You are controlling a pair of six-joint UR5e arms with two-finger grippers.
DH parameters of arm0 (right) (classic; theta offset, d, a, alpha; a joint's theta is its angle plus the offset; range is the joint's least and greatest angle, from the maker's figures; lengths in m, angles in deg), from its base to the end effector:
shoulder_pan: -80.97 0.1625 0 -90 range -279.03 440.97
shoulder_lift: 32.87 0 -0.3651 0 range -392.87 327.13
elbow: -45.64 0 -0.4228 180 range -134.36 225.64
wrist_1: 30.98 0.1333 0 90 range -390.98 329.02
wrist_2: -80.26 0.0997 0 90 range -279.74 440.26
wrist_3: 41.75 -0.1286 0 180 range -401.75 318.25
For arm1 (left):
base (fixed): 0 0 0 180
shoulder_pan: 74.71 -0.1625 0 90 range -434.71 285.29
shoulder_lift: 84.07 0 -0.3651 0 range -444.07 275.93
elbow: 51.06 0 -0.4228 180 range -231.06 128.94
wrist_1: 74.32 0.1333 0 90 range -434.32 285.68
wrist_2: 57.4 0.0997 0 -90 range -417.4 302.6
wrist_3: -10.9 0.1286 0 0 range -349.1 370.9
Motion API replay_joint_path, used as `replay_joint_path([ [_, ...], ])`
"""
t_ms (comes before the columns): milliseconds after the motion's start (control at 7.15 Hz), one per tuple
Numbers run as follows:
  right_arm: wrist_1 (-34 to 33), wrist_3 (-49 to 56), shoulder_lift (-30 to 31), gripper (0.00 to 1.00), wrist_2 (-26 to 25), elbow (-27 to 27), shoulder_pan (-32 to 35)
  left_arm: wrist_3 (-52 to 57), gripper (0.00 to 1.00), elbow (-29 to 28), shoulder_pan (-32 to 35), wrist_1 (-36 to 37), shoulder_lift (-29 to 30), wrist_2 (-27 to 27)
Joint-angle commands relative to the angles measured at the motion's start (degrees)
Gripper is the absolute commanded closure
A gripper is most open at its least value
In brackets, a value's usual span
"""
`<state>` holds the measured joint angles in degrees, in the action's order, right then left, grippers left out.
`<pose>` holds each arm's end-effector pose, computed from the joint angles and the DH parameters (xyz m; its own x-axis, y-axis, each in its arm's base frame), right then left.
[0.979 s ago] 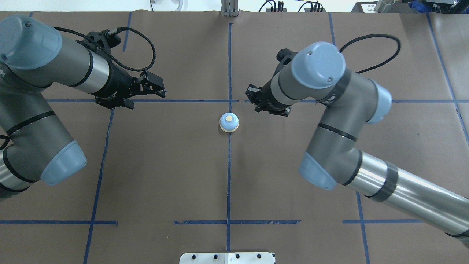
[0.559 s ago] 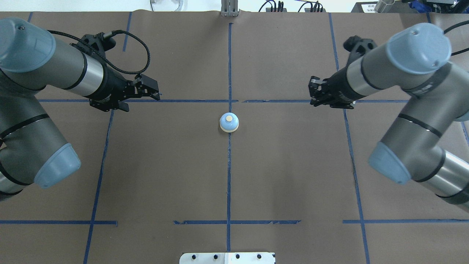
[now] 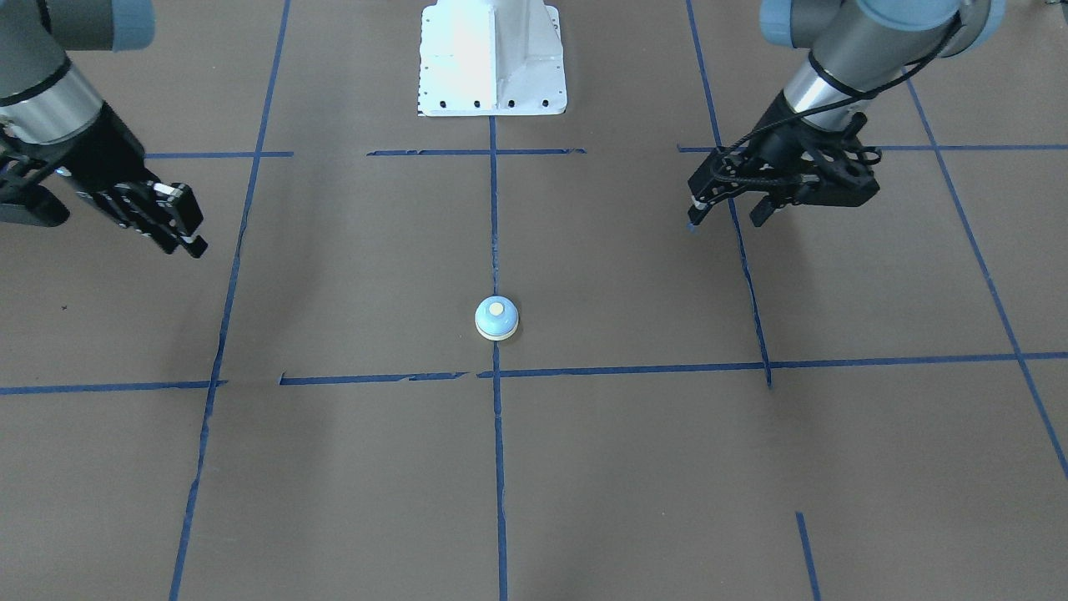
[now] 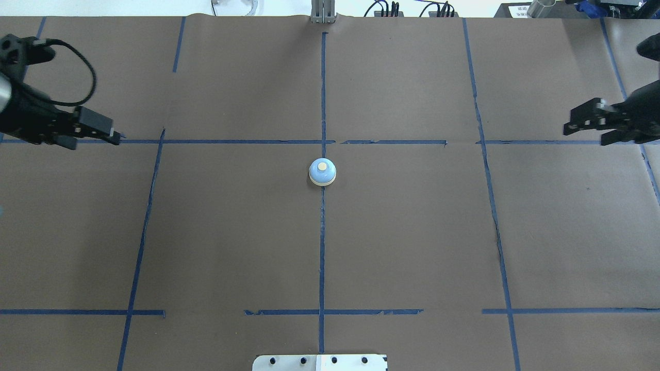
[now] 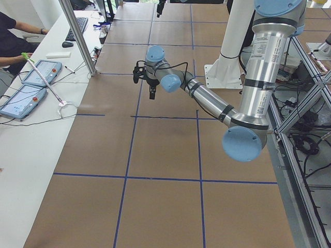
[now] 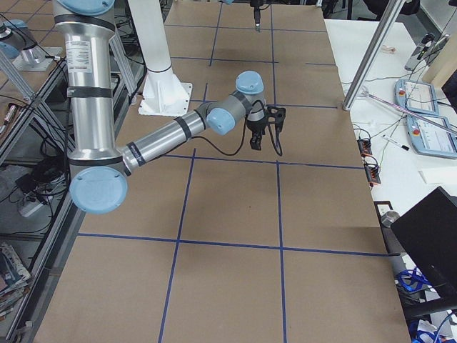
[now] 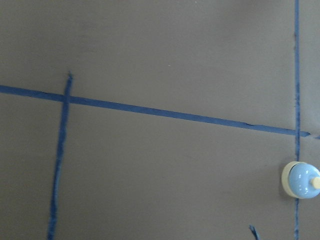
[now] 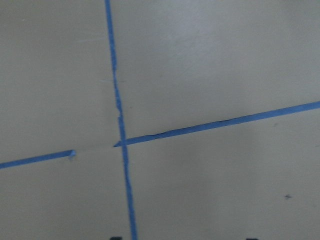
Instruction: Place and press bell with both arms
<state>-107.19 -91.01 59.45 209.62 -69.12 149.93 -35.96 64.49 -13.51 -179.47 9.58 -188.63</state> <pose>-0.1367 -0.4994 0.3872 0.6026 0.1610 0.7817 -0.2558 0.9667 -0.0019 0.2134 -0.4889 0.3201 0.5502 0.0666 -0.8323 0.0834 0.9875 0.1341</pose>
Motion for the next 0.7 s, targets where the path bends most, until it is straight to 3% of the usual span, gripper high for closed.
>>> replay_joint_path([
  [0,-0.6,22.6,5.8,0.0,11.4,5.4,16.8,27.4,0.0,-0.6,8.1,0.5,-9.9,-1.1],
  [420,-2.7,45.2,8.4,0.0,11.1,12.3,25.0,55.0,0.0,-7.1,23.9,8.6,-12.0,-1.6],
  [559,-4.5,49.0,8.8,0.0,10.1,12.5,25.4,57.7,0.0,-5.1,27.2,13.4,-15.0,-1.6],
])
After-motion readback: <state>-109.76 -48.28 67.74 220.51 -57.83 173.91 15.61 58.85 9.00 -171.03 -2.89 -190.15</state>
